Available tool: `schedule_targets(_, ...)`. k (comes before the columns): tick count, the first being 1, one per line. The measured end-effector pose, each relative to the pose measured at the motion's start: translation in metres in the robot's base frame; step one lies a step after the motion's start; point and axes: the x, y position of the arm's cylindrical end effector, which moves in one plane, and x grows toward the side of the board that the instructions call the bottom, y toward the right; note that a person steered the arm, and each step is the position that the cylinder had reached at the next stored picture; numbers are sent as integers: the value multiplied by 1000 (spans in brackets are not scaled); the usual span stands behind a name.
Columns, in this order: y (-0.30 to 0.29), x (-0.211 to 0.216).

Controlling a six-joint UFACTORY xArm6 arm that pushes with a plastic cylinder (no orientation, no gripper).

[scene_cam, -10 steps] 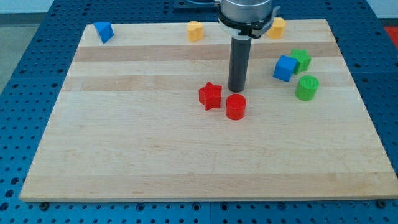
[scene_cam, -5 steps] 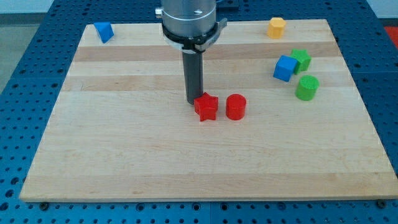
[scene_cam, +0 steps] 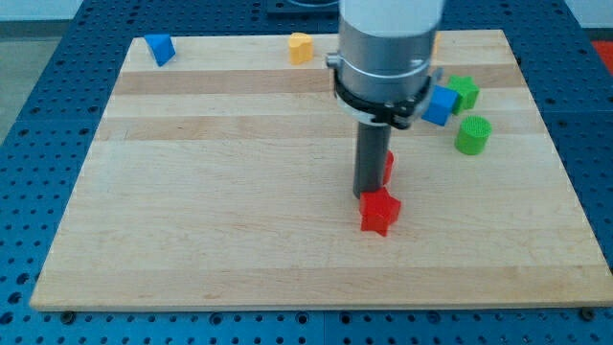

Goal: Move the red star to the bottom right

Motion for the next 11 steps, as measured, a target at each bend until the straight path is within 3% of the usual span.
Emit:
schedule_targets(1,-2,22)
schedule_targets(4,-27,14)
schedule_targets(9,-9,91)
schedule_targets(11,-9,71)
